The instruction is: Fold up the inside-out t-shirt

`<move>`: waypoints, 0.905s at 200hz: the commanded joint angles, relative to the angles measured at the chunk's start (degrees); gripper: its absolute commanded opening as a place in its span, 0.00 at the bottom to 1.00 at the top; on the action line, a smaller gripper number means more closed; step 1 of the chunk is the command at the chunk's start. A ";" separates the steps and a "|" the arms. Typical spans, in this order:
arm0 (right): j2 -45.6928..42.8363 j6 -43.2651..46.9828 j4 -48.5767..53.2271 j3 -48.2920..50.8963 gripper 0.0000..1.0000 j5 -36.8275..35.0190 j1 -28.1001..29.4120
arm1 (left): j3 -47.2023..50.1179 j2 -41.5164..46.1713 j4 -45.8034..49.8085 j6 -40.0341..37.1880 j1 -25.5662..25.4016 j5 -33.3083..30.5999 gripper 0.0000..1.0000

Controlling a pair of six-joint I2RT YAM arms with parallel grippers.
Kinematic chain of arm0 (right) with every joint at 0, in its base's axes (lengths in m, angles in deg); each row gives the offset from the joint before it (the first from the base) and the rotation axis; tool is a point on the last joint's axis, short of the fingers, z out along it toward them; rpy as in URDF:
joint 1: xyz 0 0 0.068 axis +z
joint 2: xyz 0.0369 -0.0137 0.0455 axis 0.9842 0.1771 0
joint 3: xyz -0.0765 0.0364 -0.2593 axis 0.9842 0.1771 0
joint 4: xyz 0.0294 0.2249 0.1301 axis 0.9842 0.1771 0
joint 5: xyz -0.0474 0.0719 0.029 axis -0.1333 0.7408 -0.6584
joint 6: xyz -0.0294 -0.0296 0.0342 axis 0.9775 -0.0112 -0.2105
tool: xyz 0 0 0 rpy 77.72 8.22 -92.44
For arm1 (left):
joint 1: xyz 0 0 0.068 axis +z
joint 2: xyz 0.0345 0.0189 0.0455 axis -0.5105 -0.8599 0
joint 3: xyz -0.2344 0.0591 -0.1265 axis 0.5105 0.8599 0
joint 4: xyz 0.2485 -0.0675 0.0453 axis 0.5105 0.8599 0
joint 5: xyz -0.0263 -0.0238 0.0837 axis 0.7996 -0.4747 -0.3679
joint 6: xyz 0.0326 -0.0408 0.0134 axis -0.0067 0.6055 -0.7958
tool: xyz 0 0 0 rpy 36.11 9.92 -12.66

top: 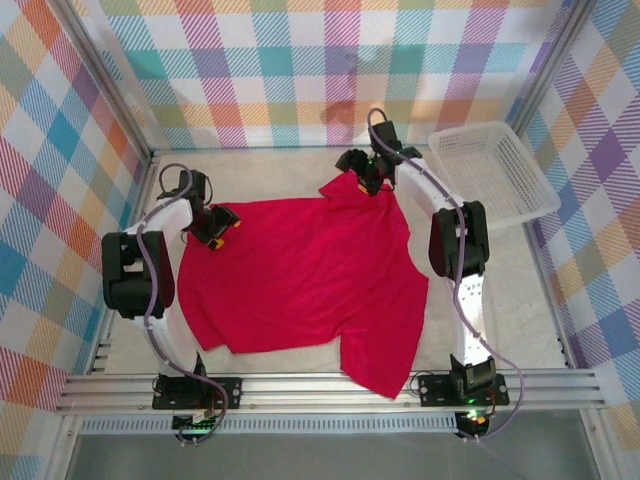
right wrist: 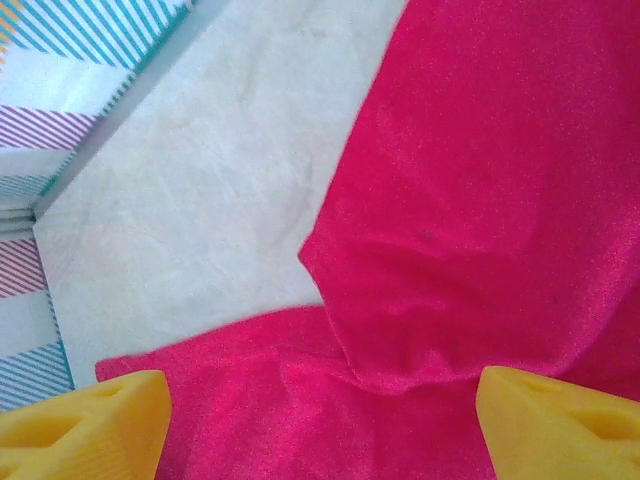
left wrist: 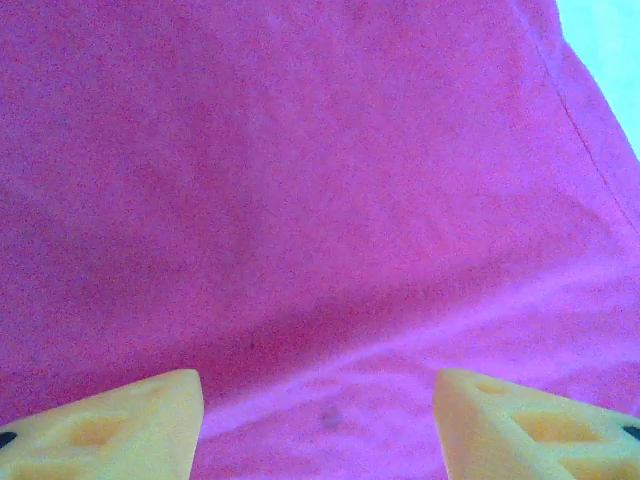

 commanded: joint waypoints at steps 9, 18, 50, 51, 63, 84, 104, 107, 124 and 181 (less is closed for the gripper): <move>5.03 1.45 -0.56 1.43 0.81 -0.54 -1.61 | -5.25 -6.92 1.82 -1.49 0.63 -2.53 0.63; 6.44 1.00 -0.49 0.63 0.81 -0.57 -2.28 | -7.12 -8.92 2.23 -1.48 0.70 -2.87 0.63; 11.36 -1.16 0.81 -3.11 0.81 -3.01 -4.66 | -15.32 -16.56 3.10 -0.38 0.62 -1.94 0.63; 11.58 -1.13 0.96 -3.26 0.81 -3.17 -4.72 | -15.54 -16.75 3.12 -0.36 0.62 -1.97 0.63; 13.60 -1.35 4.55 -6.60 0.81 -6.29 -5.50 | -18.67 -19.62 3.96 -0.33 0.39 -1.59 0.63; 16.34 -2.42 10.94 -12.08 0.81 -11.96 -6.92 | -23.62 -23.83 4.97 -0.61 -0.31 -0.92 0.63; 17.24 -4.31 15.13 -15.00 0.82 -16.47 -8.05 | -27.61 -27.08 5.68 -0.72 -1.32 0.68 0.63; 17.25 -4.42 15.45 -15.23 0.82 -17.06 -8.12 | -28.22 -27.40 6.06 -0.84 -1.50 0.80 0.63; 16.89 -4.00 17.18 -17.12 0.82 -19.37 -8.28 | -30.26 -27.70 8.31 -1.86 -2.39 0.22 0.63; 7.27 1.24 8.59 -13.55 0.84 -13.64 -5.13 | -24.49 -17.47 9.88 -3.51 -2.11 -7.61 0.65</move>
